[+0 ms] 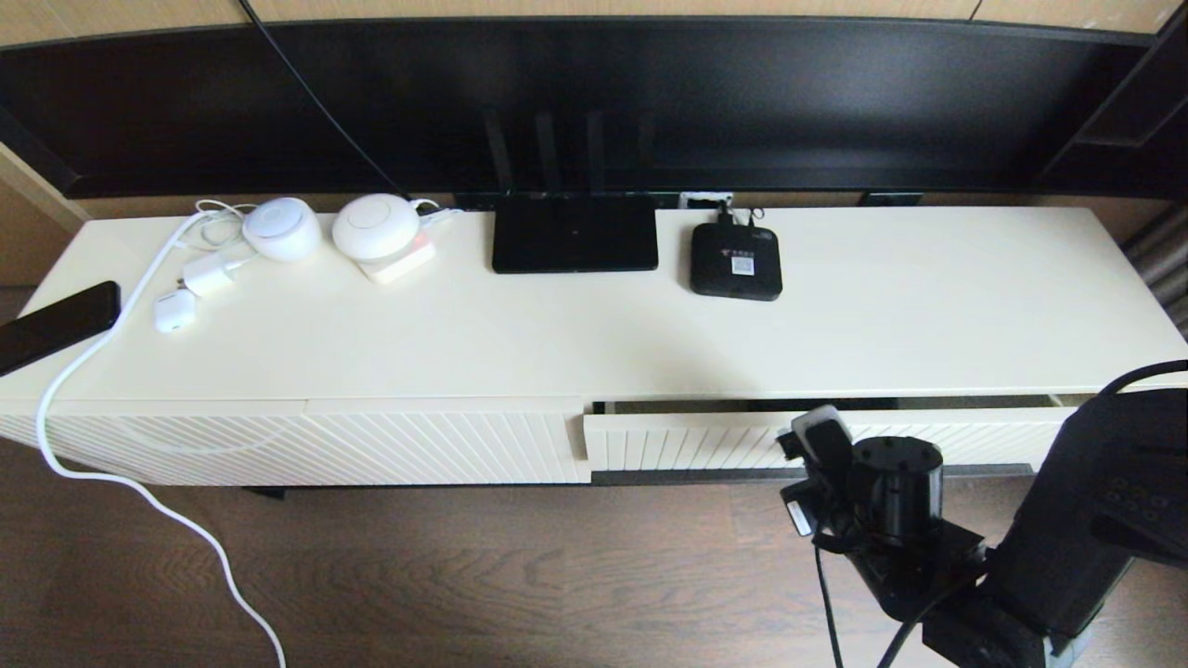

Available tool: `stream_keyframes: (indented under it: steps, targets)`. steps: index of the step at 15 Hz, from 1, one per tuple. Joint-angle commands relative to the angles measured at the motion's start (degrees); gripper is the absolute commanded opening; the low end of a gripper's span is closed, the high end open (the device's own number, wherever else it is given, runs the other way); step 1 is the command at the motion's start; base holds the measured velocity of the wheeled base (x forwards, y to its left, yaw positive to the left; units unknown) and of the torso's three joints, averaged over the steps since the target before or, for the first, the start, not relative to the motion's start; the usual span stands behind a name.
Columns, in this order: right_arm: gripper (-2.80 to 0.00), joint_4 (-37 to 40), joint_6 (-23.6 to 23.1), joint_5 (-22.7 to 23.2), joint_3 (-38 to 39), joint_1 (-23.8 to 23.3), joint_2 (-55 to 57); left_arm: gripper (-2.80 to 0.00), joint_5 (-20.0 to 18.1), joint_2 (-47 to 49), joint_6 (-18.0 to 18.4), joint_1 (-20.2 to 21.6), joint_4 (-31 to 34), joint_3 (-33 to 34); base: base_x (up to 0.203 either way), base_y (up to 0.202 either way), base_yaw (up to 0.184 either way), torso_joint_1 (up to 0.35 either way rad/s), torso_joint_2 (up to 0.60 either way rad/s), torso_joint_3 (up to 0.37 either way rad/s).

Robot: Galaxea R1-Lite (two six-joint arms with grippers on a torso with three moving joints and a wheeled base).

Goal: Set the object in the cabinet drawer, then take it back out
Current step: Close the drawer

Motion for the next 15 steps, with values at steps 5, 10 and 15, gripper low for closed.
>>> stream_keyframes:
  steps: [5,10,15]
  targets:
    - [-2.8,-3.7,-0.1,-0.1,-3.7,0.1,3.1,-2.8,0.0,0.1,0.0,0.0,0.0,0.0,0.0,0.0,0.0,0.0,0.0,0.0]
    - [-2.8,-4.1,0.1,-0.2,-3.3,0.1,2.7,-2.8,0.0,0.0,0.0,0.0,-0.1,0.0,0.0,0.0,0.0,0.0,0.0,0.0]
    - [-2.8,-3.4,-0.7,-0.2,6.3,0.9,-7.7,-2.8,0.0,0.1,0.0,0.0,0.0,0.0,0.0,0.0,0.0,0.0,0.0,0.0]
